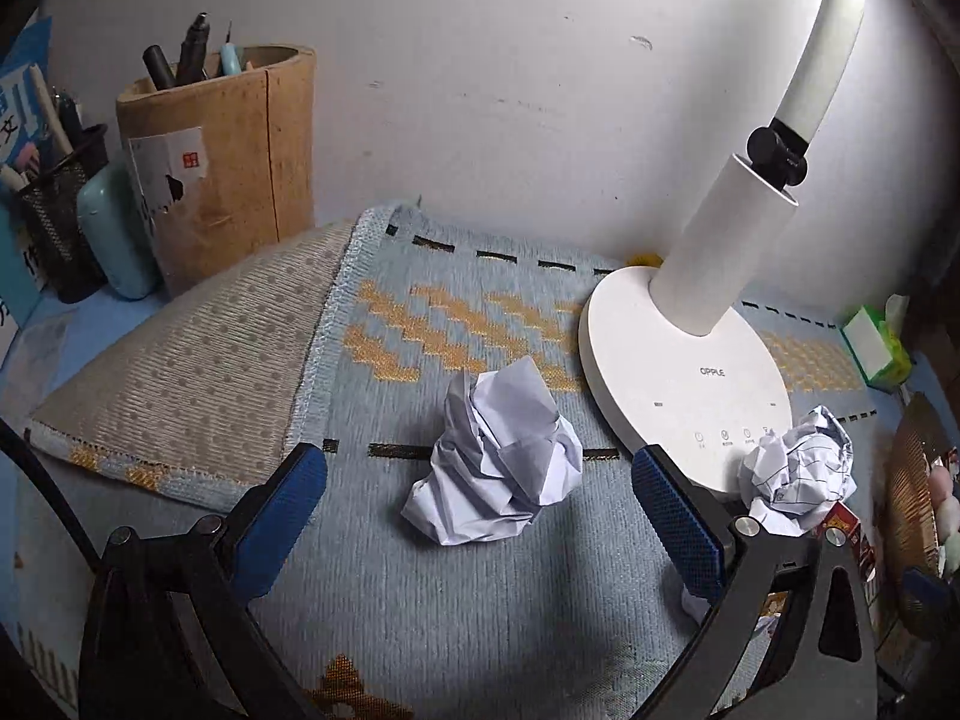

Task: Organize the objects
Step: 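Grasp a crumpled paper ball with the left tool while the right tool grasps a red candy box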

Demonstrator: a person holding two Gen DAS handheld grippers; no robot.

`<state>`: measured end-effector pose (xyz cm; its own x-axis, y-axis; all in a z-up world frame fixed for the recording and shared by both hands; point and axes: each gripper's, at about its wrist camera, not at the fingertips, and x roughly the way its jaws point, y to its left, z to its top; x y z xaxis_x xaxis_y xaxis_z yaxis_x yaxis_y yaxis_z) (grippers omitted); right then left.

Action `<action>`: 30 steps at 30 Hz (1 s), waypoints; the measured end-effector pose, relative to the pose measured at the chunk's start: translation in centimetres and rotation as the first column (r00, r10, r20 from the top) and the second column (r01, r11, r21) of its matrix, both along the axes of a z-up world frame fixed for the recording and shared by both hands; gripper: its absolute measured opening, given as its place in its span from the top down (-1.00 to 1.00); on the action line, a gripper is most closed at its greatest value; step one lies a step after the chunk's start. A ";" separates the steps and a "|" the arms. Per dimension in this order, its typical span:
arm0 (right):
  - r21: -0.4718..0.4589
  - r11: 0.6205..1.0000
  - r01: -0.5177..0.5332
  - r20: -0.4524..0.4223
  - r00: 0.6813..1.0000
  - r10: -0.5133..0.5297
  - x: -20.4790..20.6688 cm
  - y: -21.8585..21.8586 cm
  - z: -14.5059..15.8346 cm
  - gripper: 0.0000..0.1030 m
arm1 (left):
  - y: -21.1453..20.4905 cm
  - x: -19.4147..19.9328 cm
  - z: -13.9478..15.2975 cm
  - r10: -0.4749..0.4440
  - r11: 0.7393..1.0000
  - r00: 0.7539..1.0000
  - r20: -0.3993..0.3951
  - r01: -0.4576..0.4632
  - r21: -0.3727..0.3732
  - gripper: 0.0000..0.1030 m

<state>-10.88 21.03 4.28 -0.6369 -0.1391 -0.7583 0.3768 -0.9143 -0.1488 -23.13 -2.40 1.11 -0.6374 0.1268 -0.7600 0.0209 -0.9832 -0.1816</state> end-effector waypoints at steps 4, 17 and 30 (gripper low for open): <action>0.123 0.992 0.013 -0.006 1.000 -0.012 -2.5 -1.3 -1.7 -0.33 | -0.3 -0.4 -0.7 -0.008 1.000 1.000 0.013 0.008 0.016 -0.50; 0.255 0.965 -0.066 0.038 0.998 0.058 -4.1 -3.2 -3.0 0.27 | -0.5 1.9 -0.1 -0.019 0.999 0.997 -0.075 0.022 0.040 -0.04; -0.285 0.958 0.006 0.345 0.934 0.097 4.3 1.5 2.7 0.60 | 0.7 13.4 2.9 -0.085 0.992 0.991 -0.105 0.094 0.089 -0.03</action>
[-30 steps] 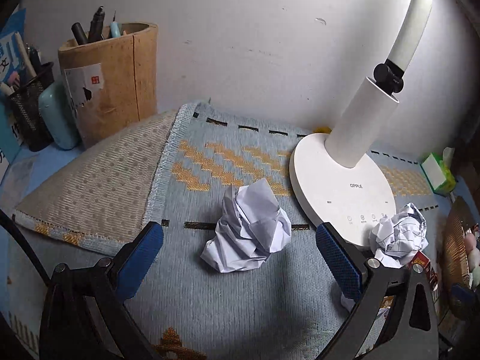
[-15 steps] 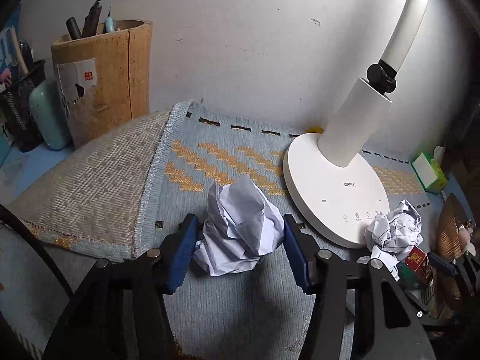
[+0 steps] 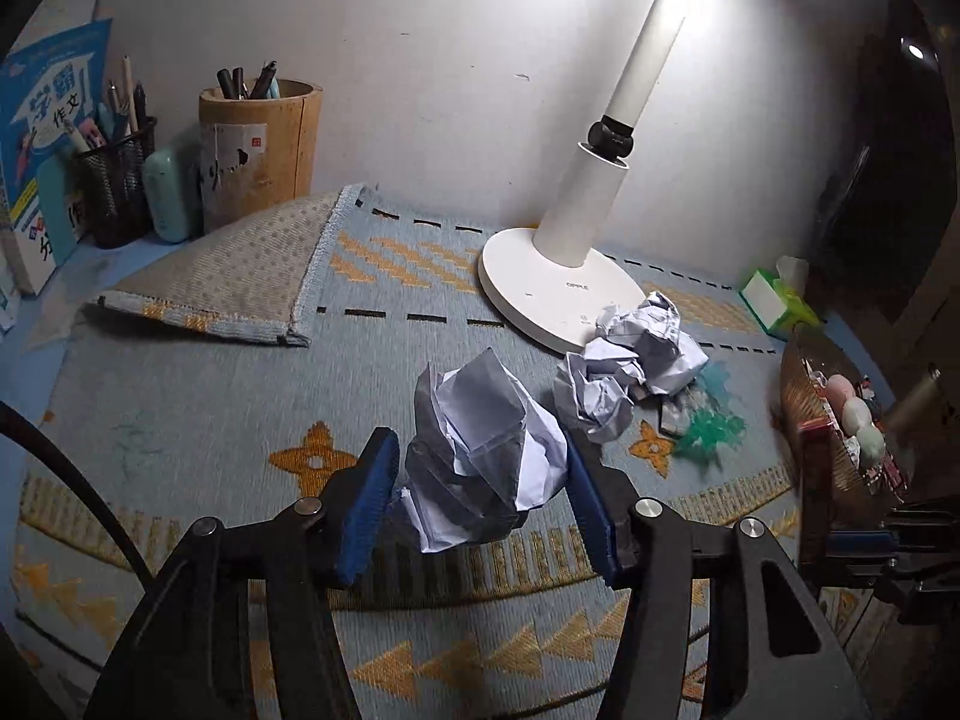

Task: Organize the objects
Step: 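Grasp a crumpled paper ball with the left tool while the right tool grasps a red candy box, then carry the paper ball and red box over the amber bowl and open both tools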

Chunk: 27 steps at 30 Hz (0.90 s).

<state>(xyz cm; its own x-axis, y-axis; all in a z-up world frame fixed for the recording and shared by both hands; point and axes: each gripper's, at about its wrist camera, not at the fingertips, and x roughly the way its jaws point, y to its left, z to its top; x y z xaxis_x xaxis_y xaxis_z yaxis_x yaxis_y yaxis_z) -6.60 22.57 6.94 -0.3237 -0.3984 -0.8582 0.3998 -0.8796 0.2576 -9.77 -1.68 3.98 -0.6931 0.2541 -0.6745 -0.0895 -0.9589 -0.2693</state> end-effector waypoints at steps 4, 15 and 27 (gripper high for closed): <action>0.031 1.000 -0.006 -0.003 1.000 0.006 0.9 -0.4 -1.3 0.60 | 1.0 2.7 -0.6 0.002 1.000 1.000 -0.009 -0.002 0.003 -0.03; -0.151 0.984 0.098 -0.059 0.992 -0.108 3.0 1.2 -5.5 -0.48 | 1.0 2.7 -2.9 -0.016 1.000 1.000 0.017 0.016 0.012 -0.03; 0.173 0.981 0.086 -0.234 0.971 -0.044 3.6 -4.1 -6.7 -0.61 | 2.7 3.0 -2.7 -0.049 0.995 0.999 0.007 0.050 -0.083 -0.04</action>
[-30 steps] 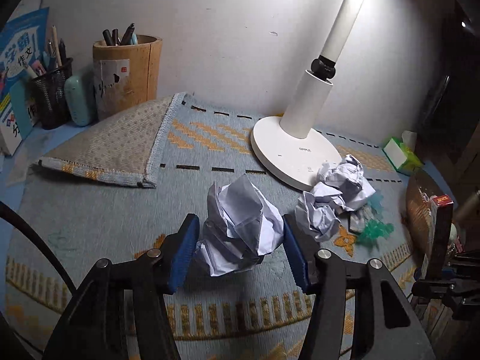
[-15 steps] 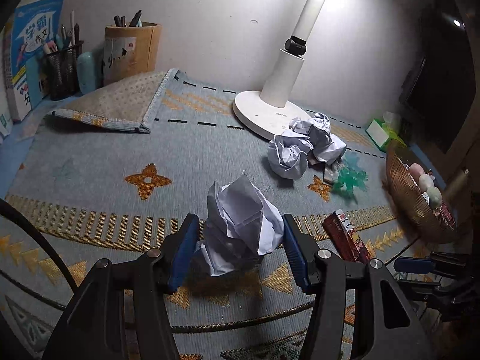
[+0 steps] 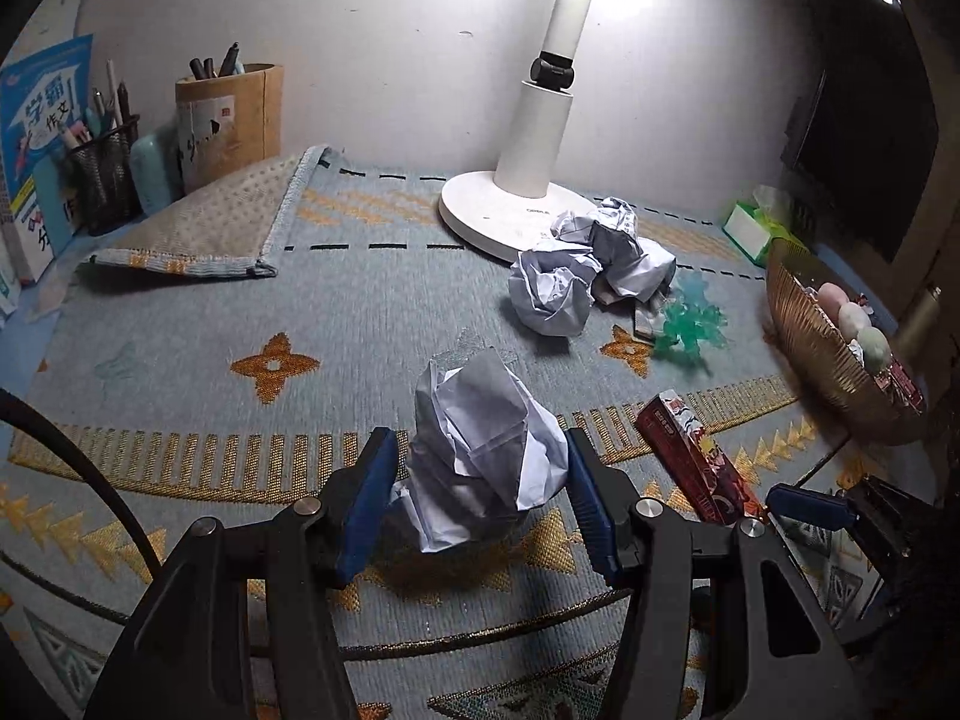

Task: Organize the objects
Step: 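Carry the paper ball and red box over the amber bowl and open both tools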

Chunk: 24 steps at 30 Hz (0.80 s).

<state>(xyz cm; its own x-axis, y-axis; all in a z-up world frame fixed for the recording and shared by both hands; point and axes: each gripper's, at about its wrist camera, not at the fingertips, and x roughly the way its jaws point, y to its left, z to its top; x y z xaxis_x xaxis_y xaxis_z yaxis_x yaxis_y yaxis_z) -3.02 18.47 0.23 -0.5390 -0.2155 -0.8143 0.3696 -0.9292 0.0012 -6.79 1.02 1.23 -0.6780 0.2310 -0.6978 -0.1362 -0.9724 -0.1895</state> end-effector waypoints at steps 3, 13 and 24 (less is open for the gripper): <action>-0.010 1.000 0.020 -0.010 1.000 -0.020 0.0 0.5 0.1 -0.47 | -0.3 -0.1 -0.1 0.012 1.000 1.000 0.005 -0.012 0.007 -0.04; -0.035 0.996 -0.076 -0.059 0.996 0.074 2.0 -0.6 0.6 0.66 | -0.7 -0.2 -0.2 0.041 0.999 0.999 0.017 -0.041 0.021 -0.04; -0.052 0.996 -0.069 -0.051 0.996 0.066 2.0 -0.4 0.6 0.66 | -0.3 -0.2 -0.2 0.028 1.000 1.000 0.009 -0.028 -0.002 -0.04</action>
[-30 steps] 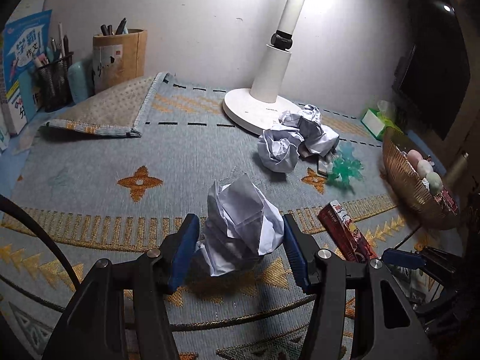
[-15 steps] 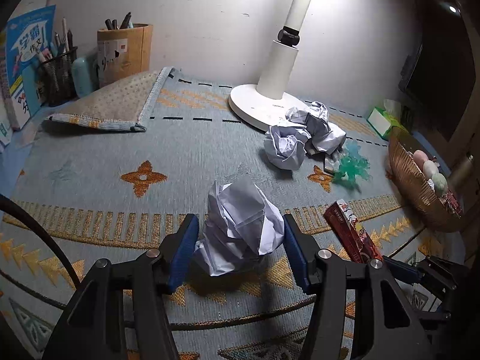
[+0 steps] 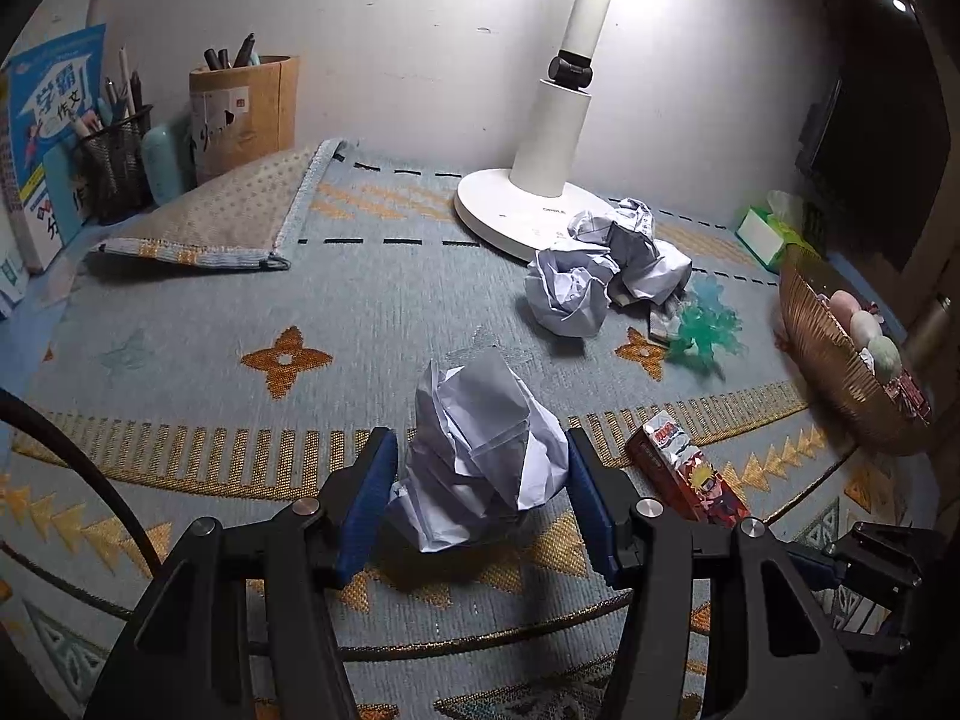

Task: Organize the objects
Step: 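Carry the paper ball and red box over the amber bowl and open both tools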

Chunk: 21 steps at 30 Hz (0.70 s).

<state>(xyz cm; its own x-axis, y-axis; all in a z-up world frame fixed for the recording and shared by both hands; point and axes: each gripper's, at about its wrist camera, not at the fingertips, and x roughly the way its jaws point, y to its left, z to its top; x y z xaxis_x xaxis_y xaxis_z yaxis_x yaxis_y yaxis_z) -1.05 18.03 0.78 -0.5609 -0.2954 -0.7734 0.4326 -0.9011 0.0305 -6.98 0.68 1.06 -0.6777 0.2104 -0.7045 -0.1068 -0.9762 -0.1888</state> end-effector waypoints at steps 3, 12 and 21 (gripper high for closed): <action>-0.006 1.000 0.004 -0.003 1.000 -0.004 0.1 0.1 0.1 0.66 | 0.1 0.1 0.1 -0.005 1.000 1.000 -0.006 0.005 -0.004 -0.04; -0.222 0.975 0.022 0.001 1.000 -0.022 3.7 5.6 3.2 0.66 | 2.2 2.0 2.9 -0.044 0.999 0.996 -0.073 0.044 -0.007 -0.04; -0.284 0.916 0.284 -0.222 0.910 -0.351 5.7 19.4 13.8 0.66 | 11.2 0.2 10.7 -0.203 0.969 0.961 -0.189 0.225 0.104 -0.04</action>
<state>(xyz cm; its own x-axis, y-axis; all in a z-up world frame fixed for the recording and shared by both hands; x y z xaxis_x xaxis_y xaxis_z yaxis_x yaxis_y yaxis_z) 4.65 37.48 14.54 -0.8284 -0.2250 -0.5130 0.1471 -0.9710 0.1884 -6.73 11.84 11.77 -0.7183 0.4415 -0.5377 -0.3527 -0.8973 -0.2655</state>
